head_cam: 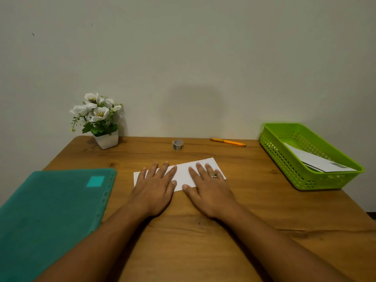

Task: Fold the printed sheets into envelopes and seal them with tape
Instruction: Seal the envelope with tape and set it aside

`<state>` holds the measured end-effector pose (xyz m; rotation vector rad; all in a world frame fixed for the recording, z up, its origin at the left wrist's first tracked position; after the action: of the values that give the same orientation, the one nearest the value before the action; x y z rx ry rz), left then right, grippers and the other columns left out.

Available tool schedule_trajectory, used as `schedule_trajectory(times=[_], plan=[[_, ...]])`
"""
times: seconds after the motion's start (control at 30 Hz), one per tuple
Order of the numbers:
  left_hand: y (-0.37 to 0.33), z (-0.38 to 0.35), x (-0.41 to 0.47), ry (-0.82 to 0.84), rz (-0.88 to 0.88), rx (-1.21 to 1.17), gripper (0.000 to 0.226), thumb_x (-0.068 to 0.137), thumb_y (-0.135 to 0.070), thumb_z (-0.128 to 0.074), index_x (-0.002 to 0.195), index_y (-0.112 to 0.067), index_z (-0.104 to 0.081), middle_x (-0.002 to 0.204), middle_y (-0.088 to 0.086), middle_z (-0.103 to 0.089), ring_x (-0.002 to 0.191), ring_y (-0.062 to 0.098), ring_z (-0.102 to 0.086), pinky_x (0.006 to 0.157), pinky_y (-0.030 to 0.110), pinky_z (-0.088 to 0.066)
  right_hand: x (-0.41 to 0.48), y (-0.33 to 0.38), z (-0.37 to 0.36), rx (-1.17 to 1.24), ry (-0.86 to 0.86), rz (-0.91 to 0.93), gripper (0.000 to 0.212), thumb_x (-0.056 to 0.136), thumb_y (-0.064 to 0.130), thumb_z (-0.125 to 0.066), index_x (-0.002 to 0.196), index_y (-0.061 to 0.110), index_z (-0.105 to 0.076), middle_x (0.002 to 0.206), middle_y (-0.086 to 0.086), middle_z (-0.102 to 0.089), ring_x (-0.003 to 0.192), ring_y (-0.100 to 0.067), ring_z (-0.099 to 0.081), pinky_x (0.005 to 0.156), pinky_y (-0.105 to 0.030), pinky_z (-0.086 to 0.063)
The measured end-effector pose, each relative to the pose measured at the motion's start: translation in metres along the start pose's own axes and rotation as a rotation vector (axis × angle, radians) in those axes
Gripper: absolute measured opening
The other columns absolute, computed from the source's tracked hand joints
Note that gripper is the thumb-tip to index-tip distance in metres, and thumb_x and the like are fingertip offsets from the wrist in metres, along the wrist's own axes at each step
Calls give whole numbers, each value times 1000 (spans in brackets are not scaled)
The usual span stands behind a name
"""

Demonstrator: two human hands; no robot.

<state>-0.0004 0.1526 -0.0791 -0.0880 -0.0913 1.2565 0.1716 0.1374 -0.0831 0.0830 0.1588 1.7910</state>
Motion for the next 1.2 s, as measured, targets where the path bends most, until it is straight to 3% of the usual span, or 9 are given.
schedule_trajectory(times=[0.23,0.3,0.4,0.5,0.57,0.67,0.8,1.03,1.2], plan=[[-1,3,0,10,4,-8,59,107,-55,-17,162,-38,-9,171,-6,-4,158,21,-1,126,47,-1,20,-55,9,-37,9,-105,84,95,80,-7,166,35,-3,175,1,2,161,-24,2,129,-49,-2],[-2,10,6,-51,29,-41,59,105,-59,-29,159,-37,-25,167,-6,-23,153,20,-17,124,46,-15,20,-55,8,-33,-9,-102,84,95,80,-6,166,35,-3,175,1,2,161,-24,2,129,-49,-3],[-2,23,28,-225,117,-147,49,99,-55,-50,143,-34,-49,144,-6,-53,131,16,-44,109,41,-39,22,-55,7,-32,-29,-102,84,95,80,-7,166,35,-5,175,1,0,161,-25,0,129,-50,-5],[-11,32,53,-330,123,-251,46,98,-47,-56,141,-33,-50,114,-8,-66,103,14,-58,87,38,-54,23,-56,5,-27,-34,-105,85,94,81,-7,166,35,-6,175,1,-1,161,-25,-1,129,-51,-6],[-14,34,74,-324,133,-300,48,99,-44,-59,143,-32,-46,114,-5,-67,99,17,-63,78,37,-55,23,-56,5,-21,-44,-102,85,94,81,-7,166,35,-6,175,1,-1,161,-25,-1,129,-51,-7],[-13,31,105,-266,158,-267,48,97,-49,-62,138,-26,-52,121,-1,-67,104,21,-64,80,38,-55,23,-57,4,-9,-56,-103,84,94,81,-8,165,36,-7,175,1,-2,161,-24,-1,129,-51,-6],[-9,30,123,-265,179,-237,32,97,-48,-62,118,-25,-63,104,-1,-69,88,18,-60,70,34,-51,23,-59,4,15,-69,-97,83,95,80,-10,165,35,-10,175,1,-3,161,-24,0,129,-50,-3],[-14,34,91,-317,123,-288,24,93,-55,-64,88,-32,-62,84,-11,-66,73,7,-58,58,31,-52,24,-59,5,18,-77,-101,84,95,81,-11,165,35,-12,174,1,-6,160,-24,-3,129,-51,-5],[-24,39,50,-365,40,-333,21,95,-51,-63,96,-31,-71,91,-14,-69,79,6,-60,61,28,-49,18,-56,13,71,-130,-94,84,96,79,-21,165,31,-17,174,0,-12,160,-24,-9,128,-50,-10]])
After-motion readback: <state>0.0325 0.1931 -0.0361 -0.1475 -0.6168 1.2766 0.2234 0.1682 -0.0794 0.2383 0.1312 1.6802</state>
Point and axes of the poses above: each hand's wrist, its own x-axis towards the middle knuckle, its own z-axis out of the back of the hand, y = z × x, the point moved 6 cm from there along x, towards the middle knuckle
